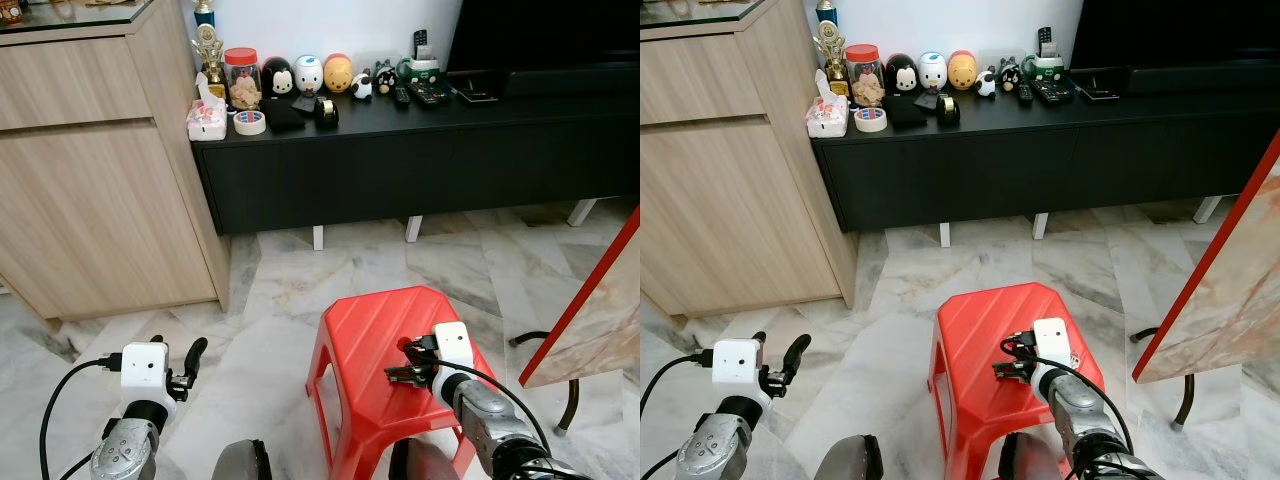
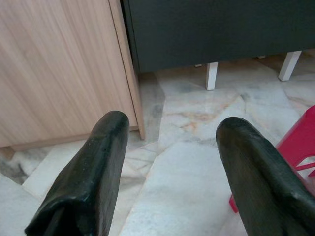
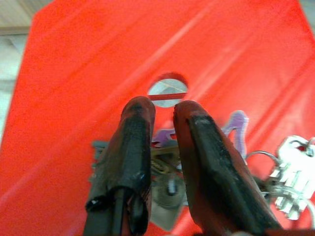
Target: Hang keys on a hook
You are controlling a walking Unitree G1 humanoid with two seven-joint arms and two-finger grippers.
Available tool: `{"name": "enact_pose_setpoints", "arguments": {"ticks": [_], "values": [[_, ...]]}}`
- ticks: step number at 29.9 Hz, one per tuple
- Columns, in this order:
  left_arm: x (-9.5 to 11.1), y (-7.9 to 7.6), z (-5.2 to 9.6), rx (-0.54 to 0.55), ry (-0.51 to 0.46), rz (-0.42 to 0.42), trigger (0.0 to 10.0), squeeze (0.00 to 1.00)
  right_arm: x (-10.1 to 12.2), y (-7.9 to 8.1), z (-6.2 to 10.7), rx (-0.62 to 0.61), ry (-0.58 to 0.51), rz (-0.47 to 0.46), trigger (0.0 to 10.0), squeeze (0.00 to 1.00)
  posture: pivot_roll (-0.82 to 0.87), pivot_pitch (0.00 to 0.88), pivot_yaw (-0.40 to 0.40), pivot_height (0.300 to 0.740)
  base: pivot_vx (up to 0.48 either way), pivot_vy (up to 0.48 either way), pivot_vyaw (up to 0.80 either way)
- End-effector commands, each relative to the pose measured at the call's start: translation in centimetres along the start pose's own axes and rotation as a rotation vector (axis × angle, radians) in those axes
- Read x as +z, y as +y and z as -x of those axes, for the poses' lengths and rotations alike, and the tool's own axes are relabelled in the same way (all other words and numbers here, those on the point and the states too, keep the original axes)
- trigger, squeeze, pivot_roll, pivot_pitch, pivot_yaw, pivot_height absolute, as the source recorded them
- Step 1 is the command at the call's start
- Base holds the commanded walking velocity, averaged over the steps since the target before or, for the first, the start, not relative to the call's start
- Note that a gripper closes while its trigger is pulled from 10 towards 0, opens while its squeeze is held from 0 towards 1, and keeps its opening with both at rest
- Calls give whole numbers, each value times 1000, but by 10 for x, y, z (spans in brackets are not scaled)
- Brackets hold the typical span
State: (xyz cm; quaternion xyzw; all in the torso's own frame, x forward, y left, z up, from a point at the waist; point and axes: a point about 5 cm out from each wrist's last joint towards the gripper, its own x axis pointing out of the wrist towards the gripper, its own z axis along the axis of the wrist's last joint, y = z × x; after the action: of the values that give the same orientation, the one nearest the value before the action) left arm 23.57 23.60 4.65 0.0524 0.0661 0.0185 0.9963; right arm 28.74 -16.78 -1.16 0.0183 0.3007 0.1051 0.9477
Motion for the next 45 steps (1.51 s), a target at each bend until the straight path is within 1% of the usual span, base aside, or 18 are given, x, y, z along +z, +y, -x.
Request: {"name": "enact_pose_setpoints", "arguments": {"ticks": [1,2,3,4,5,6,7,8,12,17,19,22,26,33,35,36,37,45], "values": [[1,1,-1,-4,8,-25,10000,0,9,1,-2,1,-30,0,0,0,123,0,-17,591,0,0,0],[1,1,-1,-4,8,-25,10000,0,9,1,-2,1,-30,0,0,0,123,0,-17,591,0,0,0],[1,1,-1,-3,8,-25,10000,0,9,1,-2,0,-30,0,4824,0,122,0,-19,591,0,0,0],[1,1,-1,-1,8,-25,10000,0,9,1,-2,0,-31,0,7882,0,122,0,-19,591,0,0,0],[0,2,0,1,10,-25,10000,0,9,2,-2,25,-29,-4,10000,0,120,0,-18,591,0,0,0],[0,2,0,2,11,-25,10000,0,9,2,-2,32,-29,-3,10000,686,121,0,-19,591,0,0,0],[0,1,0,2,11,-25,10000,0,9,2,-2,36,-30,-1,10000,686,122,0,-19,591,0,0,0],[0,1,0,2,11,-24,10000,0,9,1,-1,44,-28,3,10000,1000,121,0,-19,591,0,0,0],[0,1,-1,2,11,-25,10000,0,9,-1,-1,81,4,66,10000,1000,118,0,-18,591,0,0,0],[0,2,0,4,13,-26,10000,0,14,-4,-1,110,51,223,10000,1000,121,0,-17,591,0,0,0],[0,2,0,4,13,-26,10000,0,14,-4,-1,115,57,251,10000,1000,121,0,-17,591,0,0,0],[0,3,0,4,14,-28,10000,0,18,-3,-2,140,61,276,10000,1000,125,0,-15,591,0,0,0],[0,4,1,4,15,-32,10000,0,19,4,-2,231,98,396,10000,1000,129,0,-11,591,0,0,0],[0,5,2,5,19,-38,10000,0,18,5,-3,258,146,503,10000,1000,139,0,-11,591,0,0,0],[0,5,2,5,19,-38,10000,0,18,5,-3,258,149,508,10000,1000,139,0,-11,591,0,0,0],[0,5,2,5,20,-38,10000,0,17,4,-2,266,165,519,10000,165,140,0,-10,591,0,0,0],[0,5,2,3,22,-39,10000,0,14,2,-1,275,200,568,10000,0,139,0,-10,591,0,0,0],[0,5,2,1,24,-39,10000,0,13,2,-2,273,235,600,10000,0,146,0,-9,591,0,0,0]]}}
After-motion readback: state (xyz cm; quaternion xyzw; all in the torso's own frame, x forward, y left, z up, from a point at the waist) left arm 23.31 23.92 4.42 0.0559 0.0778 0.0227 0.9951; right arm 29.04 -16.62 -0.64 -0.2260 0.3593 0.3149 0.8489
